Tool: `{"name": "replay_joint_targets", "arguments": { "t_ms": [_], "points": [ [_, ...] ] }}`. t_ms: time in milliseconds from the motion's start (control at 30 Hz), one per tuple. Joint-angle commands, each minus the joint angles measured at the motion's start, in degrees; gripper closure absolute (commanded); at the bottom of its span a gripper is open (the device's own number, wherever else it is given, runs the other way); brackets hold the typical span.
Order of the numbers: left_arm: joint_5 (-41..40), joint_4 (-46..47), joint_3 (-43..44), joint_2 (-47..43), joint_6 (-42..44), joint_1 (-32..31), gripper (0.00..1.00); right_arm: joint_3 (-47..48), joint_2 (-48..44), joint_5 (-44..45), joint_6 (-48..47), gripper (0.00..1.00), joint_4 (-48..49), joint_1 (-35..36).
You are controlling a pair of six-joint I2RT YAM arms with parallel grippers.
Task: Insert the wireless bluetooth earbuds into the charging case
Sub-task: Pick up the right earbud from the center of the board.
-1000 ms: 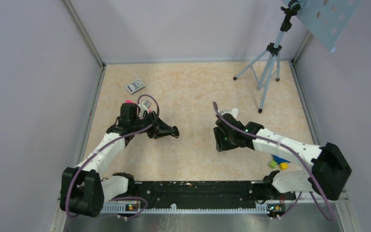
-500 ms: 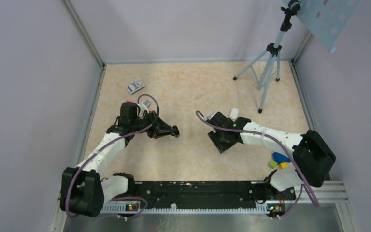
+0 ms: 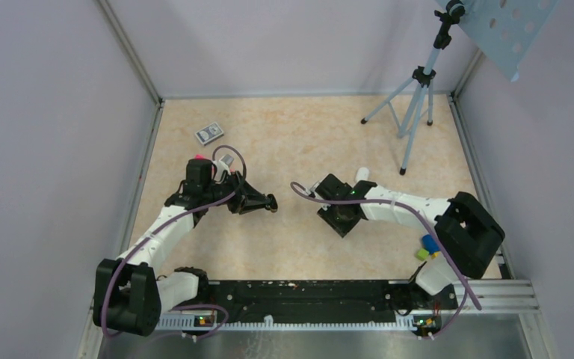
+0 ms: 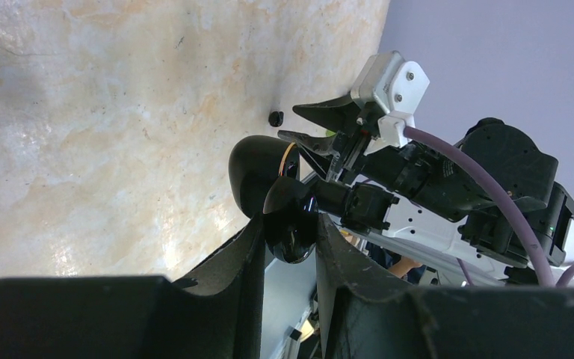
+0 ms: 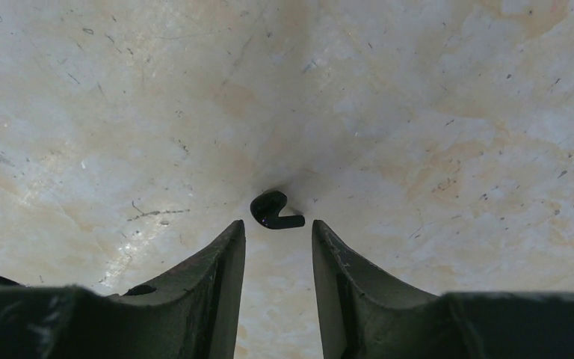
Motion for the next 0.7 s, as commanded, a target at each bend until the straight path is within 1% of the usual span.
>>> {"name": "replay_joint_targets", "arguments": {
  "t_ms": [0, 300, 567, 667],
  "points": [
    [0.1, 2.1, -0.3, -0.7, -0.4, 0.0, 1.00, 1.4, 2.6, 0.6, -2.9, 0.64, 3.3, 0.5],
    [-0.1, 2.1, 0.0, -0.6, -0.3, 0.0, 1.00, 0.3, 4.8, 0.1, -2.8, 0.68, 5.9, 0.4],
    [0.2, 1.9, 0.8, 0.1, -0.1, 0.0, 1.00, 0.6, 5.7, 0.9, -2.0, 0.77, 5.8, 0.4],
    [0.2, 1.9, 1.1, 0.3, 0.0, 0.0, 1.00, 1.1, 5.5, 0.7, 0.3, 0.79, 5.2, 0.2]
  ]
}}
